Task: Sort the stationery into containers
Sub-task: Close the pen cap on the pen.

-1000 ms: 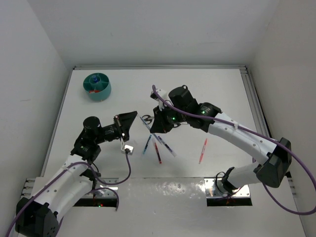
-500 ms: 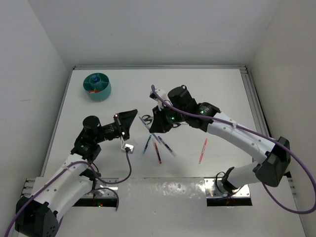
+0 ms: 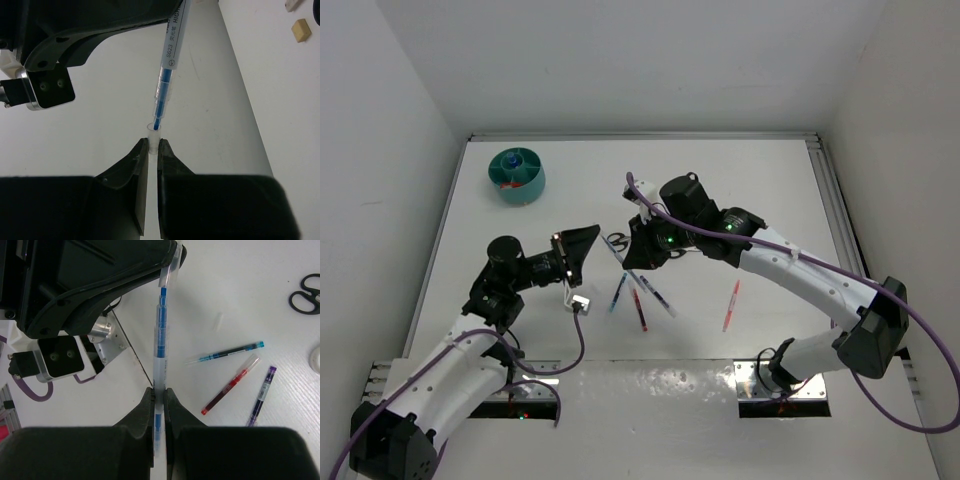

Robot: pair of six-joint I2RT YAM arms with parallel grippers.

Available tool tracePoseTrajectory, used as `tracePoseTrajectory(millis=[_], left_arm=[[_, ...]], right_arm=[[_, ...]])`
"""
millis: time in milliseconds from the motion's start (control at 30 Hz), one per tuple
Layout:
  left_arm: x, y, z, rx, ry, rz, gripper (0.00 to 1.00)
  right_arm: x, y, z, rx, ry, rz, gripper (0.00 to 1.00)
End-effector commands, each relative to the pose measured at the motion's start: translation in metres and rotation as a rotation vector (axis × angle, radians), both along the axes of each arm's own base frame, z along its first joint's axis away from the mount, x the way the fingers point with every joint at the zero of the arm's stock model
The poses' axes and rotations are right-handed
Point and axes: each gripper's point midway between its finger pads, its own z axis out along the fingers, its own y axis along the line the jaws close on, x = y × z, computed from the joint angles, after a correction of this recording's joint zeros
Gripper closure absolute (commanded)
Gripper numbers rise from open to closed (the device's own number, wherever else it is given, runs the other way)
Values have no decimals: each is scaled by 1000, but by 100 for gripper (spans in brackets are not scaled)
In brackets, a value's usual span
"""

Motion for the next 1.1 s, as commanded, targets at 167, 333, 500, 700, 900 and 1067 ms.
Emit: tracePoseTrajectory(millis=[167, 333, 500, 700, 900, 1067], left_arm=[[-13, -8, 18, -12, -50, -62, 100], [-15, -7, 15, -6, -35, -64, 100], [-17, -9, 11, 9, -34, -79, 100], [-23, -15, 7, 45, -83, -120, 100], [-28, -19, -1, 85, -117, -150, 100], [-34, -21, -11, 112, -123, -177, 100]], right_arm=[[3, 4, 5, 20, -28, -8, 100], [4, 1, 7, 19, -37, -14, 100], [4, 3, 8, 29, -39, -14, 100], [5, 4, 5, 27, -25, -23, 100], [6, 9, 5, 45, -18, -26, 100], [9, 10, 9, 67, -12, -34, 100]])
